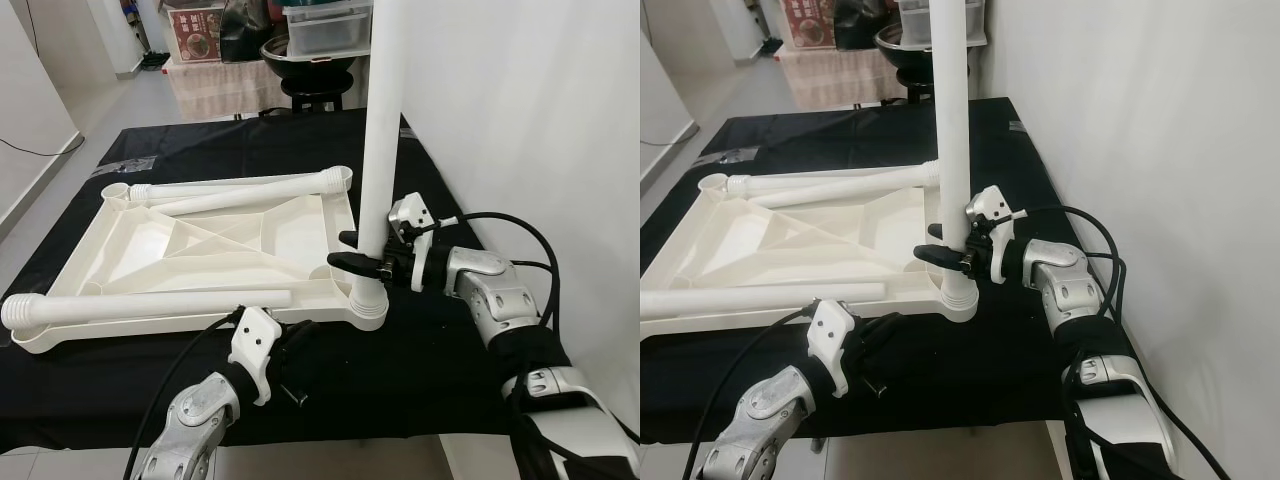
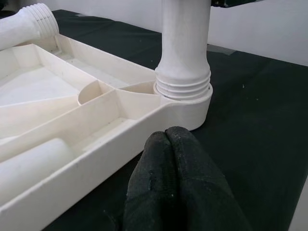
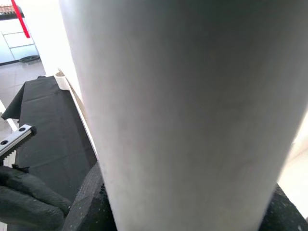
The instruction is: Building children table
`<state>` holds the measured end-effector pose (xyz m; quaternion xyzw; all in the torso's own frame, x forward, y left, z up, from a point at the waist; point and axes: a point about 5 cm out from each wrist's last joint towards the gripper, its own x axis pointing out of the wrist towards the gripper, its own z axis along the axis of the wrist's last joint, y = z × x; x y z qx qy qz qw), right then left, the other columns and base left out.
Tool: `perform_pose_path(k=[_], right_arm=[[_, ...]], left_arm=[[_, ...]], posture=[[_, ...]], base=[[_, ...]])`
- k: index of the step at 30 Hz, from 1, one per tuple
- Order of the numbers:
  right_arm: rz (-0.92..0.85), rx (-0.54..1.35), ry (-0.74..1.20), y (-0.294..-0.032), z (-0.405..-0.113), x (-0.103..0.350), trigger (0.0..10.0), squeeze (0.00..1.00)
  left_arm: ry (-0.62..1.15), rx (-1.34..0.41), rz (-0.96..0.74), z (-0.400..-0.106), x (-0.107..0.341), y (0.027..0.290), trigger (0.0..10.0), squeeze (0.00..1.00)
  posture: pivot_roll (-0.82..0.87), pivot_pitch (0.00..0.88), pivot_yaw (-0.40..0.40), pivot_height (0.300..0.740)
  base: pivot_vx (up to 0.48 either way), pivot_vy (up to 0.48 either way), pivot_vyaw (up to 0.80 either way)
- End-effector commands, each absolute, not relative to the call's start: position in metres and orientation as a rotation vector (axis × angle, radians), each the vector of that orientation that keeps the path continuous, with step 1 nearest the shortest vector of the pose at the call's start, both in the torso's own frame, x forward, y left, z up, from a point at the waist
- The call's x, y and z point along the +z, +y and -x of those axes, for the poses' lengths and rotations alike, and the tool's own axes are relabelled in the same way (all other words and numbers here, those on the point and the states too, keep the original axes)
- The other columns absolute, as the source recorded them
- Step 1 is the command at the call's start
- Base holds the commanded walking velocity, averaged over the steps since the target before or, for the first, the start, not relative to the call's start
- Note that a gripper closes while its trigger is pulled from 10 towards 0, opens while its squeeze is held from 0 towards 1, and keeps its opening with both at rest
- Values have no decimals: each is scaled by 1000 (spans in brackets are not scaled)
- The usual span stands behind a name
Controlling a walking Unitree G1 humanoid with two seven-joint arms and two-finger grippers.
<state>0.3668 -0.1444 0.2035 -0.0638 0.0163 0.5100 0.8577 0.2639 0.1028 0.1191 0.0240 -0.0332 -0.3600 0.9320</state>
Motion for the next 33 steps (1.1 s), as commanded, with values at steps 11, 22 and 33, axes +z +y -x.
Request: perform_pose_path(k=[11,22,33], right_arm=[[-105,233,97,-123,-312,133,0,0],[-23,386,141,-102,-322,124,4902,0],[26,659,-4,-112,-341,176,10000,824]], left_arm=[[-57,-739,-38,-261,118,107,10000,0],[-54,-731,-43,-262,118,107,10000,0],[-57,-733,-33,-265,118,103,10000,0]], posture=[[-104,113,33,740],[-76,99,24,740],[-81,85,16,740]], base=[[0,0,0],[0,0,0],[0,0,0]])
